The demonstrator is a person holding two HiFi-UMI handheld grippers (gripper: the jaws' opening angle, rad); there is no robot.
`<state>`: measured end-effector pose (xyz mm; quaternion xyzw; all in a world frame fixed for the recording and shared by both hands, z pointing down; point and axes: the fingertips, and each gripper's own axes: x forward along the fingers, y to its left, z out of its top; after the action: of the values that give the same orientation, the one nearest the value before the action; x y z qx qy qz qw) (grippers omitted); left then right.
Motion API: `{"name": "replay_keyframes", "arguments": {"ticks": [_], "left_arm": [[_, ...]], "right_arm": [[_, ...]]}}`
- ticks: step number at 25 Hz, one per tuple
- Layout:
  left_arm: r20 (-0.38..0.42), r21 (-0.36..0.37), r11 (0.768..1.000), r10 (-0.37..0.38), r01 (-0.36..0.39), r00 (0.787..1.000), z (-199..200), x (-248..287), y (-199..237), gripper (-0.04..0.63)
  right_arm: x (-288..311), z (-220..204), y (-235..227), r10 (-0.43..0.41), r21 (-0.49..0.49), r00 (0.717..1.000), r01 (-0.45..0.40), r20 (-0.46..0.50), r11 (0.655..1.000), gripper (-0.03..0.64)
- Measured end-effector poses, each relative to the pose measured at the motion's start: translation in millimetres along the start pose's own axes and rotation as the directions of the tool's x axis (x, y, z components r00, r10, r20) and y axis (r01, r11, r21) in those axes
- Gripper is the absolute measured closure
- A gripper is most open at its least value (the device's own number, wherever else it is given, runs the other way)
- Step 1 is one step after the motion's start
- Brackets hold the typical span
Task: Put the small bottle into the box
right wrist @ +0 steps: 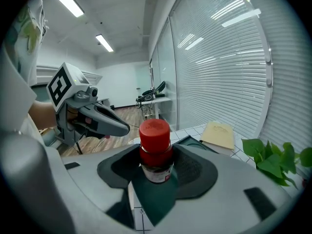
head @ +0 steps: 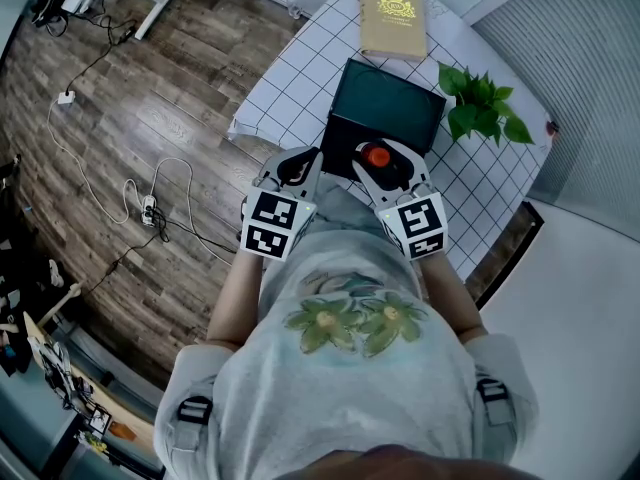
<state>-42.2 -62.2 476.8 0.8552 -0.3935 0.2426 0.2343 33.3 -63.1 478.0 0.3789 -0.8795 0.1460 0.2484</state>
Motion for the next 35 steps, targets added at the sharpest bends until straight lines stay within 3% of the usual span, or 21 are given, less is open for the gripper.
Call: {"name": "replay_keyframes", "arguments": {"ticks": [35], "left_arm": [[-0.042, -0.006, 1.0, 0.021, -0.021, 0.999, -8, 3, 8, 0.583]], "right_arm": [[20, -30, -2, 0.034, -0.018, 0.997, -0.035, -0.069, 0.999, 0.4]]}}
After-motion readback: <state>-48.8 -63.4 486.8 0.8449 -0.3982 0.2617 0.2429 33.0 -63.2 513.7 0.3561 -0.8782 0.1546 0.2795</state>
